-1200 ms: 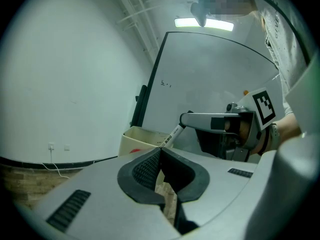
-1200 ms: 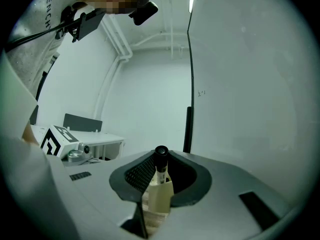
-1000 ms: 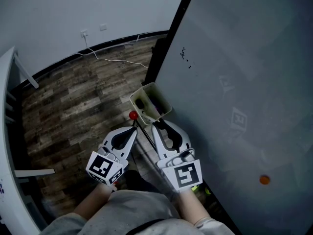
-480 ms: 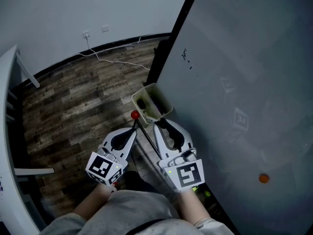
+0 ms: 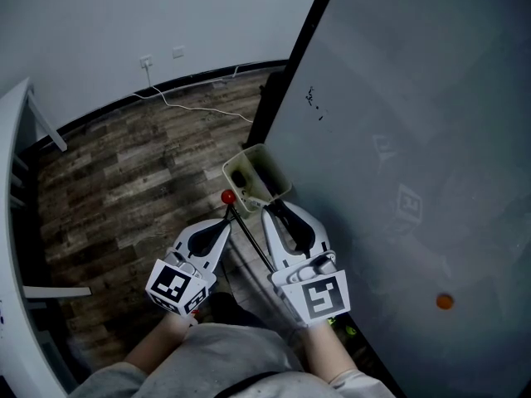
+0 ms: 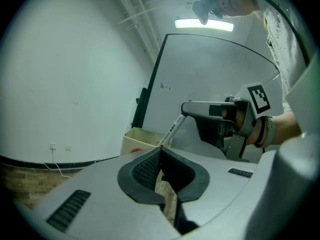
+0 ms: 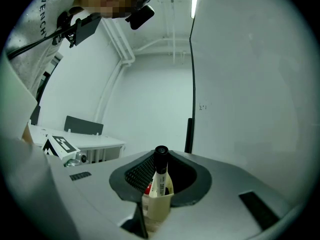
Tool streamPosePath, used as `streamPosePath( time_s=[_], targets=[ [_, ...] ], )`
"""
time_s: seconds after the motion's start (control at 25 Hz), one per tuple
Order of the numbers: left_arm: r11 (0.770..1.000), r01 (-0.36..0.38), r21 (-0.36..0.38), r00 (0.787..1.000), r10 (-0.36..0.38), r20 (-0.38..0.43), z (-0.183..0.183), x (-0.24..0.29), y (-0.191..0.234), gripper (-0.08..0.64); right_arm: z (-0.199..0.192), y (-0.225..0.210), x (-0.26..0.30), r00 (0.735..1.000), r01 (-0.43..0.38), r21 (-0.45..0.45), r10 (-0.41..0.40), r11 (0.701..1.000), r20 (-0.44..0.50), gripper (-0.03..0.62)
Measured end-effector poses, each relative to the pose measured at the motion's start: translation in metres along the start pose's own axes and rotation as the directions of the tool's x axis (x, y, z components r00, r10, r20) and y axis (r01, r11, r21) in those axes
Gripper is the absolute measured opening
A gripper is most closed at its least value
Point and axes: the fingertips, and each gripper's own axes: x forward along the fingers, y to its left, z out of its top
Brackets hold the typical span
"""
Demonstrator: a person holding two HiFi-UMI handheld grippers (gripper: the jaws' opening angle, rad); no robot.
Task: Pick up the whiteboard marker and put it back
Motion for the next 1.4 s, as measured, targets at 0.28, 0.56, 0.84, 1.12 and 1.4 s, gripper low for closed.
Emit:
streamPosePath(
  time_s=[0.28,0.56,0.84,1.12,1.4],
  targets=[
    [1.0,-0.008,-0.004,1.0,0.008,-0.008,-0.004,-0.002,0.001,0.015,0.005,-0.002,0.0,1.0,-0.002,0.003,0.002,1.0,0.007,0.084],
    [1.0,-0.014,-0.008,1.0,0.013,-0.012,-0.007,-0.001,0.005,0.015,0.01,-0.002,0.003,1.0,-0.004,0.008,0.004,1.0,0.017,0.084],
    [1.0,-0.005,-0.007,1.0,0.005,-0.004,-0.007,-0.004,0.003,0.015,0.018,0.001,0.002,1.0,-0.003,0.002,0.003,1.0,0.025,0.084],
    [1.0,-0.01,-0.006,1.0,0.01,-0.002,-0.004,-0.003,0.001,0.015,0.025,-0.001,0.001,0.999,-0.004,-0.003,0.004,1.0,0.035,0.084],
    [1.0,-0.002,0.002,1.0,0.002,0.0,-0.005,-0.002,-0.002,0.015,0.031,-0.004,-0.002,0.998,-0.005,-0.009,0.006,1.0,0.064,0.084]
  ],
)
